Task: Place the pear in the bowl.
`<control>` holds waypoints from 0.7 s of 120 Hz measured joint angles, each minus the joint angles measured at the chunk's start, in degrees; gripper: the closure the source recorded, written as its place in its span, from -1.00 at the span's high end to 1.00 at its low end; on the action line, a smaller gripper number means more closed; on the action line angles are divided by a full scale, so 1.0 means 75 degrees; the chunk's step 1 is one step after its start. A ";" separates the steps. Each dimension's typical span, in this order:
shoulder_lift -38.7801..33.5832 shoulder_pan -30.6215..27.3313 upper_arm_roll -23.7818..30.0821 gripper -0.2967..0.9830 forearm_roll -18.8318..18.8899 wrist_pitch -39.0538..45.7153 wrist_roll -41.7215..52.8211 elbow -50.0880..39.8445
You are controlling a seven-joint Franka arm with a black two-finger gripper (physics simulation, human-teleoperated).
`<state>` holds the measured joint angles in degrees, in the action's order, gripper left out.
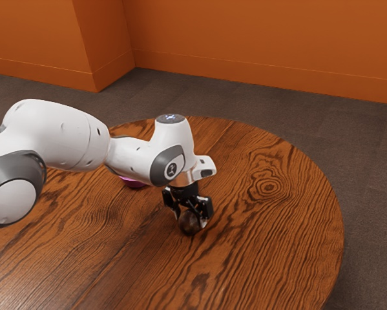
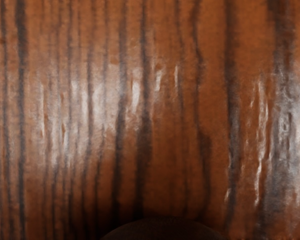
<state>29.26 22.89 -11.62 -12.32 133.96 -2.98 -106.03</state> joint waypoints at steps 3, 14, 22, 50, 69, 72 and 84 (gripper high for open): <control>-0.0003 0.0007 0.0001 0.39 -0.0002 -0.0005 0.0008 0.0005; -0.0007 0.0002 0.0003 0.33 -0.0008 -0.0062 0.0034 0.0008; -0.0008 -0.0019 0.0003 0.28 -0.0009 -0.0136 0.0051 0.0012; -0.0086 -0.0061 -0.0011 0.19 -0.0008 -0.0420 0.0098 0.0031; -0.0150 -0.0073 -0.0021 0.14 0.0008 -0.0583 0.0110 0.0030; -0.0169 -0.0074 -0.0025 0.12 0.0013 -0.0611 0.0109 0.0028; -0.0288 -0.0088 -0.0058 0.07 0.0052 -0.0742 0.0103 0.0041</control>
<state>27.10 22.22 -12.06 -11.93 128.40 -2.21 -105.73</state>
